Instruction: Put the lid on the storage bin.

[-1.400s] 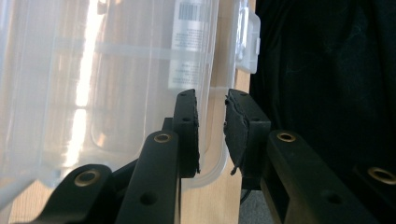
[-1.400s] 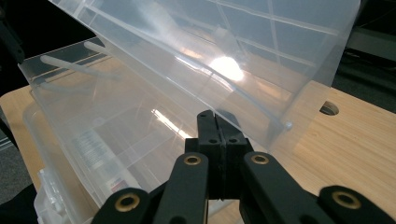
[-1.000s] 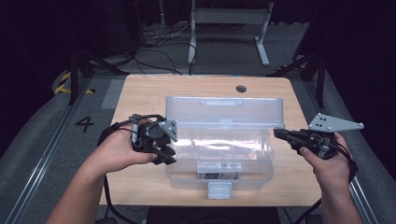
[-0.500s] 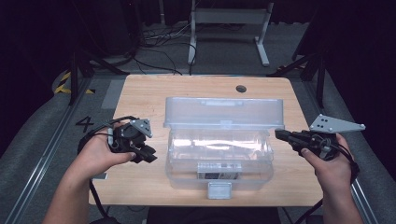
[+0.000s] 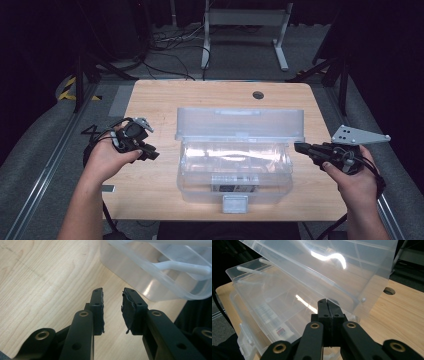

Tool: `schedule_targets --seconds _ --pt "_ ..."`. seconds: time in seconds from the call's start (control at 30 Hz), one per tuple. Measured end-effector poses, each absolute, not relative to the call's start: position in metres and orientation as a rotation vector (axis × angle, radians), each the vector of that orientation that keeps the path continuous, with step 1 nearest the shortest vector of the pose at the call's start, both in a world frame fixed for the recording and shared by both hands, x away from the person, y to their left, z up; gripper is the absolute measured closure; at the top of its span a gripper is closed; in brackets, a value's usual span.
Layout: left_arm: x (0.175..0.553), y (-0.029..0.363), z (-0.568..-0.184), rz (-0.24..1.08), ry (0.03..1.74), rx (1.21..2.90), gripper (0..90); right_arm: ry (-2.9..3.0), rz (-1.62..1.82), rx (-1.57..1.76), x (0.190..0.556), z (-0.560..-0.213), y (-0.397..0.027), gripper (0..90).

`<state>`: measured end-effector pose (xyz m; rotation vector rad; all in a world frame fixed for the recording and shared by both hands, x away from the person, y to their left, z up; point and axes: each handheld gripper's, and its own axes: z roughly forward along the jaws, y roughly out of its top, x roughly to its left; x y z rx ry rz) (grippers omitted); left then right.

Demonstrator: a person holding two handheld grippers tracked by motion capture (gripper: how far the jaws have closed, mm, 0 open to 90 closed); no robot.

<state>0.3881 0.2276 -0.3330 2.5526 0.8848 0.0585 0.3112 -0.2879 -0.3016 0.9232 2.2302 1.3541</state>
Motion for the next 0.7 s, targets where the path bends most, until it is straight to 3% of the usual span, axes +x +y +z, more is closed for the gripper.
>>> schedule_targets --seconds 0.27,0.7 --pt "0.389 0.232 -0.345 0.089 0.954 2.436 69.7 2.276 1.327 0.916 0.305 -0.304 -0.286 90.0" --pt "0.403 0.225 -0.365 0.103 1.047 2.507 68.4 2.347 1.316 0.939 0.299 -0.311 -0.287 89.8"
